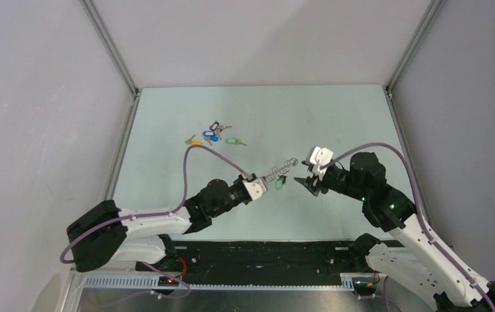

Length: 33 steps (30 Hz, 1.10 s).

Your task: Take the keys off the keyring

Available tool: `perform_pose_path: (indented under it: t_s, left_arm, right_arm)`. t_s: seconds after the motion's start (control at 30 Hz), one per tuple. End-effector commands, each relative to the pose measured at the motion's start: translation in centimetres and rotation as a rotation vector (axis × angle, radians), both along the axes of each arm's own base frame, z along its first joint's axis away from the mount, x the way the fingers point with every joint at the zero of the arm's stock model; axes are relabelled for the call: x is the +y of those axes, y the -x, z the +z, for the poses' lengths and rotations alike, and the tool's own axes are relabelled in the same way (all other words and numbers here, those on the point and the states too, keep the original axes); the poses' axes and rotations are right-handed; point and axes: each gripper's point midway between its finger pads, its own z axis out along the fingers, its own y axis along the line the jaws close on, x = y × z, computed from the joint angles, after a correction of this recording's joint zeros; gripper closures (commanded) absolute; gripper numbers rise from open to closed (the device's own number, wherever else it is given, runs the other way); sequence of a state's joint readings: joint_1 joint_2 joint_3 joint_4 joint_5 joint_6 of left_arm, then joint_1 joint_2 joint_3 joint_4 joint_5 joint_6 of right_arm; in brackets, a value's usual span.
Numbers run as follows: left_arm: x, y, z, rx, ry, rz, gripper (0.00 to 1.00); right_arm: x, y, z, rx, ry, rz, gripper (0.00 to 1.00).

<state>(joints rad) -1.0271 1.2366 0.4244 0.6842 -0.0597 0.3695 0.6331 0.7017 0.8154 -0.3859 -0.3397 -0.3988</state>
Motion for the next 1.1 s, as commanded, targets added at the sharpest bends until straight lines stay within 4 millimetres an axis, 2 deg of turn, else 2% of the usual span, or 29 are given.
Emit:
perform_pose_path:
  t_s: [0.0,0.13,0.33,0.6,0.9,0.97,1.07]
  left_arm:
    - [0.0,1.2,3.2,-0.152,0.029,-0.088,1.00]
    - [-0.2,2.4,3.5,-0.183,0.031,-0.150,1.00]
    - [-0.7,3.9,4.0,-0.195,0.050,-0.220,1.00]
    - [-0.4,4.6,5.0,-0.208,0.080,-0.241,1.00]
    - [-0.1,4.6,5.4,-0.220,0.090,-0.230,1.00]
    - [0.0,4.7,5.4,-0.221,0.093,-0.231,1.00]
    - [0.0,4.6,5.5,-0.220,0.097,-0.225,0.94]
  right_arm:
    - [1.0,1.5,-0.1,-0.224,0.150,0.195,0.43]
    - [2.0,2.0,-1.4,-0.267,0.234,0.257,0.42]
    - [3.1,1.3,-2.6,-0.339,0.365,0.265,0.42]
    - [2.8,-0.3,-5.0,-0.331,0.525,0.239,0.44]
    - [2.3,-1.0,-5.4,-0.342,0.567,0.218,0.51]
    - [2.3,-0.9,-5.2,-0.347,0.562,0.218,0.59]
    - [2.3,-0.8,-4.6,-0.358,0.541,0.208,0.83]
